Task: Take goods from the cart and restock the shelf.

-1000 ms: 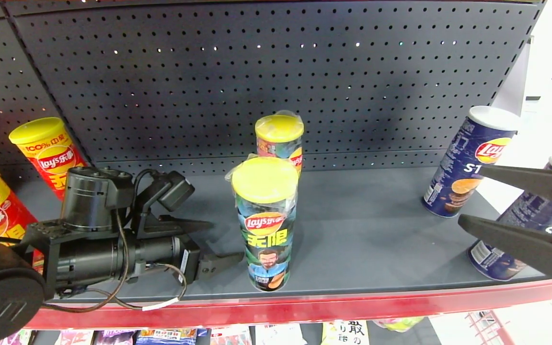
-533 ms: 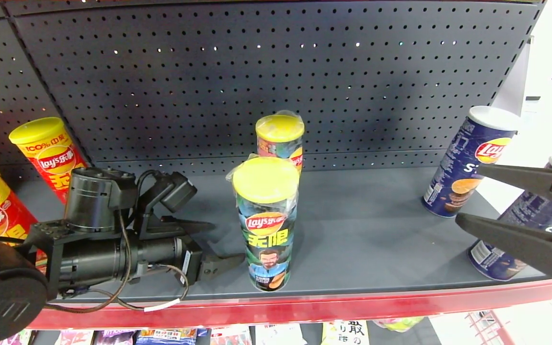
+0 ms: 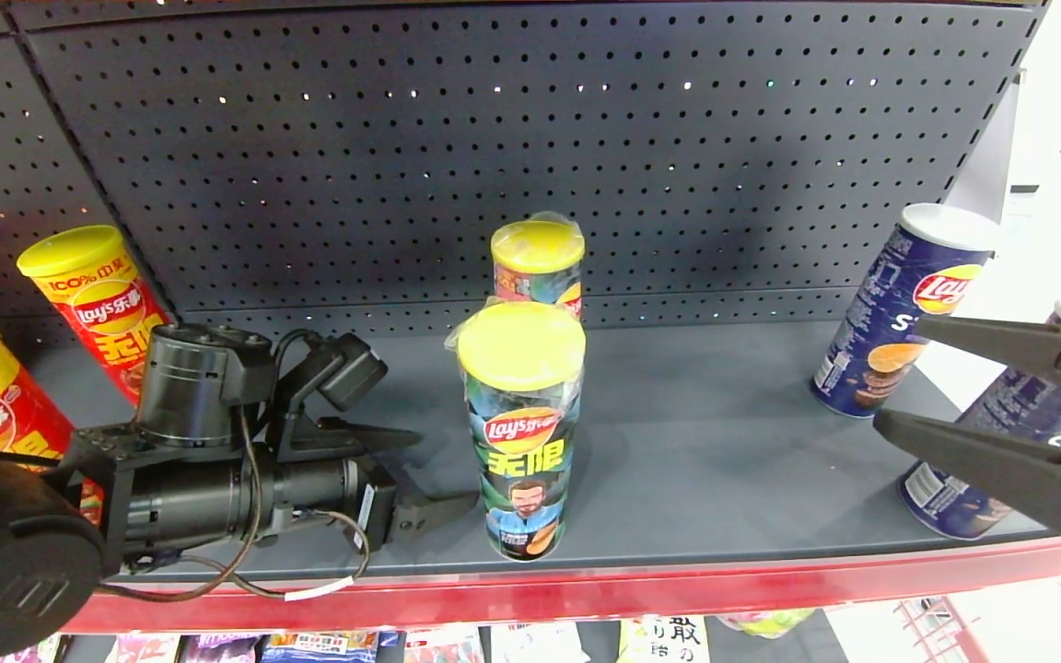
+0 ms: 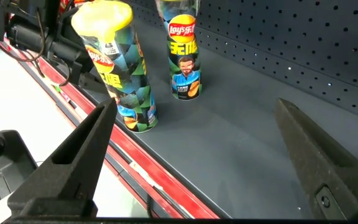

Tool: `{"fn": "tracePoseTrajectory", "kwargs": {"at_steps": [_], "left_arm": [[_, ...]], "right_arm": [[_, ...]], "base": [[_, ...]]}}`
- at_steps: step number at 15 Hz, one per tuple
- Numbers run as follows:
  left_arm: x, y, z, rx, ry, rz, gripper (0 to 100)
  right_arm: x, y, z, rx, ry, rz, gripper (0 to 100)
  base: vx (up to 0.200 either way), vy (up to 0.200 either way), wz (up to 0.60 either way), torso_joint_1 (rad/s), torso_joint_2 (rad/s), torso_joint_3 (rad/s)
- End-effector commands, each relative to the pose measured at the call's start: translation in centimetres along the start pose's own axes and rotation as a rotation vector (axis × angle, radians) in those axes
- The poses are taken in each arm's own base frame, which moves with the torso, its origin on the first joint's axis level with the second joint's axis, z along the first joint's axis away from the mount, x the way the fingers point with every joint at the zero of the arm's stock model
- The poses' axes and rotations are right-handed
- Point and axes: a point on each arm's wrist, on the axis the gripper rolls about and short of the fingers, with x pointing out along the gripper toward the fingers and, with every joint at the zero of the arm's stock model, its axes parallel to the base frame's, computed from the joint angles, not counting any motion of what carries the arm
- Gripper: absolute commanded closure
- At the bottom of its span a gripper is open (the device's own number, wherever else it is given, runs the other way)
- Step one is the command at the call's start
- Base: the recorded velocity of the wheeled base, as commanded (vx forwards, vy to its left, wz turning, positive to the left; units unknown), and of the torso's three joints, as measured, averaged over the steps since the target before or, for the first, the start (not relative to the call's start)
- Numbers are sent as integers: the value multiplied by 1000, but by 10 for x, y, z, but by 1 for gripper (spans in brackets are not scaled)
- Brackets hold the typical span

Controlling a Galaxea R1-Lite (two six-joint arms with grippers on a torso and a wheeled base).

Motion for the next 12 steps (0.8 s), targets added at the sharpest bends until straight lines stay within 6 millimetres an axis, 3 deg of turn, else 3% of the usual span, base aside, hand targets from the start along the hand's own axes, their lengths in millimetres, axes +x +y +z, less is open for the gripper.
{"fn": "tracePoseTrajectory", "kwargs": {"at_steps": [1, 4, 6, 8, 12], "left_arm": [[-4, 1, -2, -5, 0, 9, 0], [-33, 5, 2, -7, -67, 68, 0], [-67, 0, 2, -2, -136, 119, 0], [-108, -19, -12, 5, -179, 151, 0], [-206, -79, -59, -19, -232, 336, 0]], "right_arm": [[1, 0, -1, 0, 6, 0, 0], [-2, -1, -12, 7, 35, -14, 0], [-14, -2, -18, 5, 22, -39, 0], [-35, 0, -24, -3, -10, -96, 0], [-120, 15, -48, 13, 74, -343, 0]], "base": [[0, 0, 0, 0, 0, 0], [0, 0, 0, 0, 0, 0], [0, 0, 0, 0, 0, 0], [0, 0, 0, 0, 0, 0], [0, 0, 0, 0, 0, 0]]}}
